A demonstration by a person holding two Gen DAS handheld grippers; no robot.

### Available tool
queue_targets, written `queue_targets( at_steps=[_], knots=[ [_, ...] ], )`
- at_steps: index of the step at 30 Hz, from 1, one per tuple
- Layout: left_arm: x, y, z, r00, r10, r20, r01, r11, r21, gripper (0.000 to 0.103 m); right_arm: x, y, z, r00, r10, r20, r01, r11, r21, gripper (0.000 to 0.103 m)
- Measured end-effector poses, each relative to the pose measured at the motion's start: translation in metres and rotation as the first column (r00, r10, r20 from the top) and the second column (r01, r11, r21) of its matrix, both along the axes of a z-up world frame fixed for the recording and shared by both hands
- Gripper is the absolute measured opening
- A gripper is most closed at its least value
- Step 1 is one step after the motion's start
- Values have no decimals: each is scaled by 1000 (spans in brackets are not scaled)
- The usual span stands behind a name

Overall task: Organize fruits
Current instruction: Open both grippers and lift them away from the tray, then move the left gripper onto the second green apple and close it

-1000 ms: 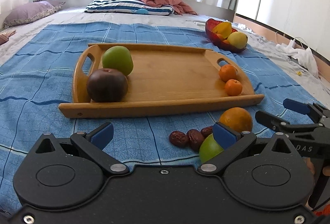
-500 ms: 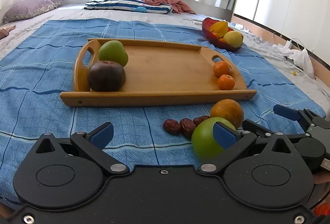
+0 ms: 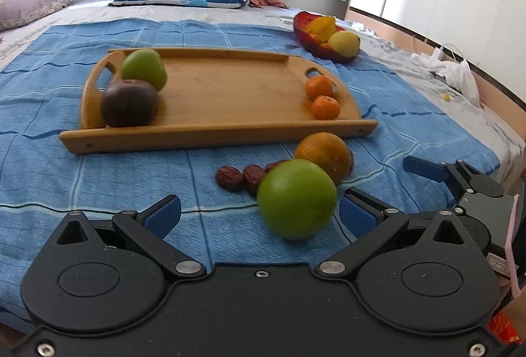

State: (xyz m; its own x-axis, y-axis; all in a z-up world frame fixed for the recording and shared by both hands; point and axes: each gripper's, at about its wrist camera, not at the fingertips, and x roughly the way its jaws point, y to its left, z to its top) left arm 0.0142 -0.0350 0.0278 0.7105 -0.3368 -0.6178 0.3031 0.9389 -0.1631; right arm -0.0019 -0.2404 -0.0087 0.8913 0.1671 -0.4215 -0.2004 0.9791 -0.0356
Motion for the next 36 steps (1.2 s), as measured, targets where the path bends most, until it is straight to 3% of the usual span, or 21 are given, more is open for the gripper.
queue_targets(
  at_steps=[12,25,36],
  knots=[
    [0,-16,-6,1000,-4,0,4,1000,-4,102,-5,8,-7,999,34,22,-34,999,-23,103],
    [2,-25,-7,1000,-21,-9,21,1000,4,75,-6,16,-9,998,60,28,-60,998,-25,99],
    [7,-26,-9,1000,-2,-17,2,1000,-2,68,-5,23,-9,997,75,30,-74,996,-49,91]
  ],
)
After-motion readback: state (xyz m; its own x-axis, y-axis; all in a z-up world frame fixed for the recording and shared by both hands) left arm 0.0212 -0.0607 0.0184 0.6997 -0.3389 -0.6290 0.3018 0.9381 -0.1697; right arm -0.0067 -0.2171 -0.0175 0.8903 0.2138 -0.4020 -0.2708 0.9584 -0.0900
